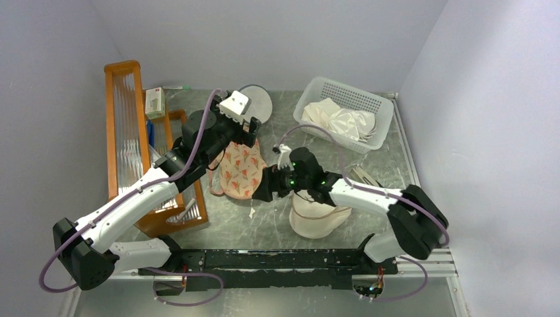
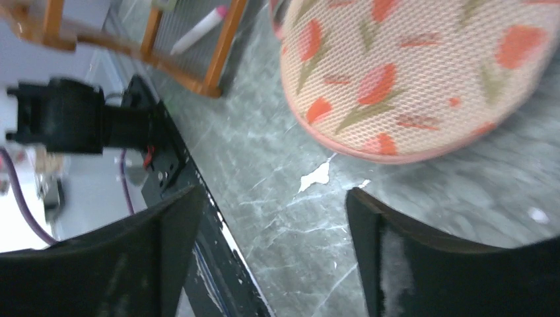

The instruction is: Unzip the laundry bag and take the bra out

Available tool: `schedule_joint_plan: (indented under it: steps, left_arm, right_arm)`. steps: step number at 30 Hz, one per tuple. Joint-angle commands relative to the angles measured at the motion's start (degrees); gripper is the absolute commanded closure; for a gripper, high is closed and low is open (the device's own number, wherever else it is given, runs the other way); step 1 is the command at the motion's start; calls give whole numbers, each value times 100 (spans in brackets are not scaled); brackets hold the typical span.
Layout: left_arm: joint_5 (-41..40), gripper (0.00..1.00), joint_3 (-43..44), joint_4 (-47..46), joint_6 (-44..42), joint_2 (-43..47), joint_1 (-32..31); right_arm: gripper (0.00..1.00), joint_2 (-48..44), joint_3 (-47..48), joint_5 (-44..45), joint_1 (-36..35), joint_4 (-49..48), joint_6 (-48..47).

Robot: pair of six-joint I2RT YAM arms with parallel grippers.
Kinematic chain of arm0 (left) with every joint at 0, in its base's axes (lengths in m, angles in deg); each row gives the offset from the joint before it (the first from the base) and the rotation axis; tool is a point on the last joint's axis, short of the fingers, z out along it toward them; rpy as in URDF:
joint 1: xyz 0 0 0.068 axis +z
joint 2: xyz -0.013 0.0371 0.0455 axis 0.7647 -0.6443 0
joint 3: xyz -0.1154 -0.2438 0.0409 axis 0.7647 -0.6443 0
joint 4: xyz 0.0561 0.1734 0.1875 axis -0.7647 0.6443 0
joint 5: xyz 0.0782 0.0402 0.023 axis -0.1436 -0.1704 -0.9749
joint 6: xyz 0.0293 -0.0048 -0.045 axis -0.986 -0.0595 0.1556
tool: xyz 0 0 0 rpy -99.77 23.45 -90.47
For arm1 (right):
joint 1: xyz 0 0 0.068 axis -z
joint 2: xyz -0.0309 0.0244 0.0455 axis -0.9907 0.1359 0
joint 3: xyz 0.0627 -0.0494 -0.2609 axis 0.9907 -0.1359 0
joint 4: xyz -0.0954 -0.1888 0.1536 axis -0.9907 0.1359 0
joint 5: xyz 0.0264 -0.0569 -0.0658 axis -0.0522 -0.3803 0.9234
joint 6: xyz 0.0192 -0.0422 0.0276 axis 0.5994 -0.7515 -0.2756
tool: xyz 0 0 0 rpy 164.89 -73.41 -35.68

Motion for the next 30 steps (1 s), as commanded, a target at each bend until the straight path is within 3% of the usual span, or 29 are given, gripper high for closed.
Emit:
schedule_joint_plan:
  steps: [1,13,16,26,30]
  left_arm:
    - [-324,4,-86,-301,-154,227,-3]
    - [-661,5,-91,-331,-168,-83,3]
    - [-1008,5,128,-56,412,-478,29]
    - [-1007,4,1614,1921,2677,-2451,51]
    - [-1279,4,1746,2620,3797,-2977,52]
  right_arm:
    - [10,-591,-54,988,289,712,-130]
    - [10,-671,500,1299,1358,1395,-81]
    - [10,-921,542,1608,1449,1630,-107]
    - [10,-1942,330,2232,1541,2169,-201]
    - [10,-2270,356,2332,1559,2312,-252]
